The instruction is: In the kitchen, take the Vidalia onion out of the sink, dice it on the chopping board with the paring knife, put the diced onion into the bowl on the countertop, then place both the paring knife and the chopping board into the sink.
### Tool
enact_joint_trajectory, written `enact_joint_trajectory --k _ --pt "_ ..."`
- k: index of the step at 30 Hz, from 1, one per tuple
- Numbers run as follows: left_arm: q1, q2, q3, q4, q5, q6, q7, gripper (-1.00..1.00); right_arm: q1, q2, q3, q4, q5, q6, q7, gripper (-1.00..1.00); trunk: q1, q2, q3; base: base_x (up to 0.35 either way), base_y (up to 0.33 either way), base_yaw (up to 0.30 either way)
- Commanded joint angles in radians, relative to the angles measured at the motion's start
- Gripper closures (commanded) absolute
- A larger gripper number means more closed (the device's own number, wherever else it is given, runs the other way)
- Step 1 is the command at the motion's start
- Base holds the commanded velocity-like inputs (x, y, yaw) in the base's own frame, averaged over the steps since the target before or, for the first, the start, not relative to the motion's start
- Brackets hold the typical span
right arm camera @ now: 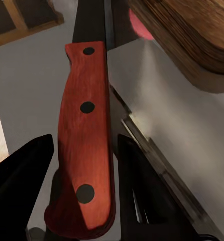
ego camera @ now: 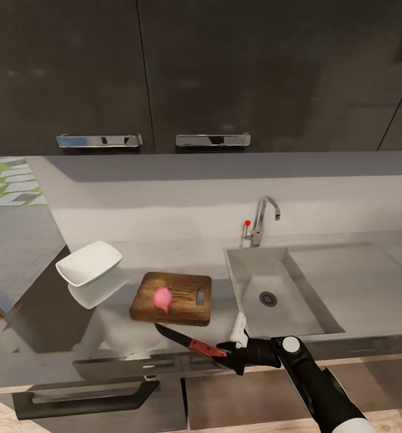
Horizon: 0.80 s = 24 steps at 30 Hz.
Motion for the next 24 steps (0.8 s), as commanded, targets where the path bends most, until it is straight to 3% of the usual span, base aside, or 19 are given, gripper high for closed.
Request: enact_joint_trajectory --k 1,15,24 --pt "0.0 0.001 -0.003 -0.001 0.001 -0.002 0.005 -1.0 -0.001 0.0 0.001 -0.002 0.001 0.008 0.003 1.0 0.001 -0.002 -0.002 0.0 0.0 0.0" --pt "-0.001 0.001 -0.003 -0.001 0.001 -0.002 0.005 -1.0 -0.001 0.0 0.003 -0.002 0.001 0.008 0.003 1.0 0.001 -0.002 0.008 -0.011 0.0 0.0" --pt "0.0 0.001 -0.003 -0.001 0.001 -0.002 0.005 -1.0 -0.001 0.001 0.003 -0.002 0.001 0.008 0.003 1.0 0.001 -0.002 0.016 -0.211 0.0 0.0"
